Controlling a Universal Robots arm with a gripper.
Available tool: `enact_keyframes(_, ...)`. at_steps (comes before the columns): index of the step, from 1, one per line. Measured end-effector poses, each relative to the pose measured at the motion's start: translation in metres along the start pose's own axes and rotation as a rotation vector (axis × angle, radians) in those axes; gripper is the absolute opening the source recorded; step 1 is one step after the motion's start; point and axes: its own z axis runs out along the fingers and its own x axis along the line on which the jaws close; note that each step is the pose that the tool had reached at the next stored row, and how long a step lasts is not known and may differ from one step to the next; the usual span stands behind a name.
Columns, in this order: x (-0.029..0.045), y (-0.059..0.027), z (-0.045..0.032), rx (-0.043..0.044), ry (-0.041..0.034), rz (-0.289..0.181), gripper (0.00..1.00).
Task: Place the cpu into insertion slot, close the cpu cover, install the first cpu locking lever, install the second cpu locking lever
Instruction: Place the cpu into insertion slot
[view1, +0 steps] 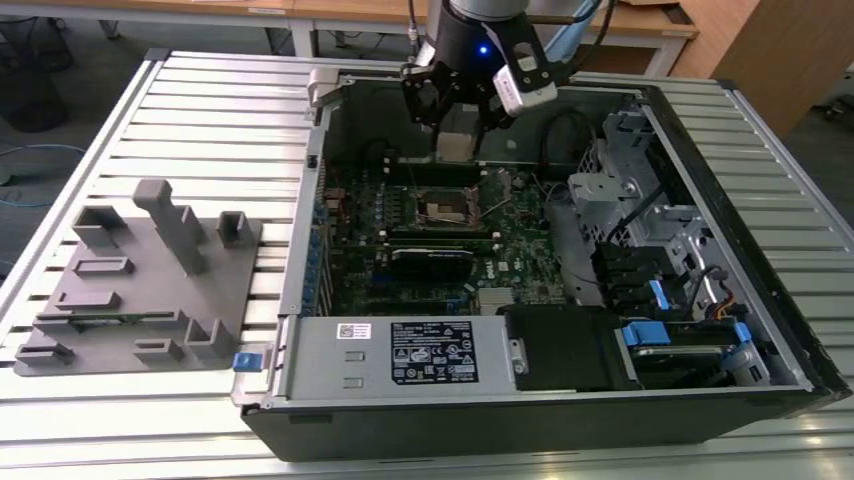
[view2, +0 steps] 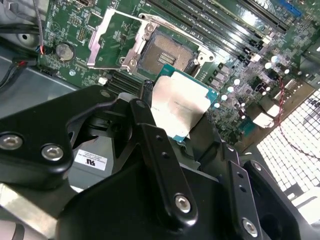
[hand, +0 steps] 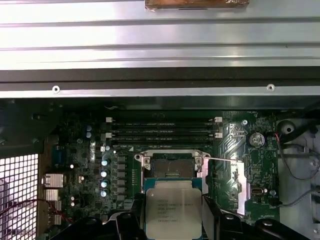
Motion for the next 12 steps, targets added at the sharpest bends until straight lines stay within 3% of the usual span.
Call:
enact_keyframes(3, 0.0, -0.0001, 0.0019, 0.0011, -0.0013, 0.0, 0.54)
enact_keyframes(12, -0.0001, -0.0009, 0.0115, 0.0145, -0.0148, -0.002, 0.54)
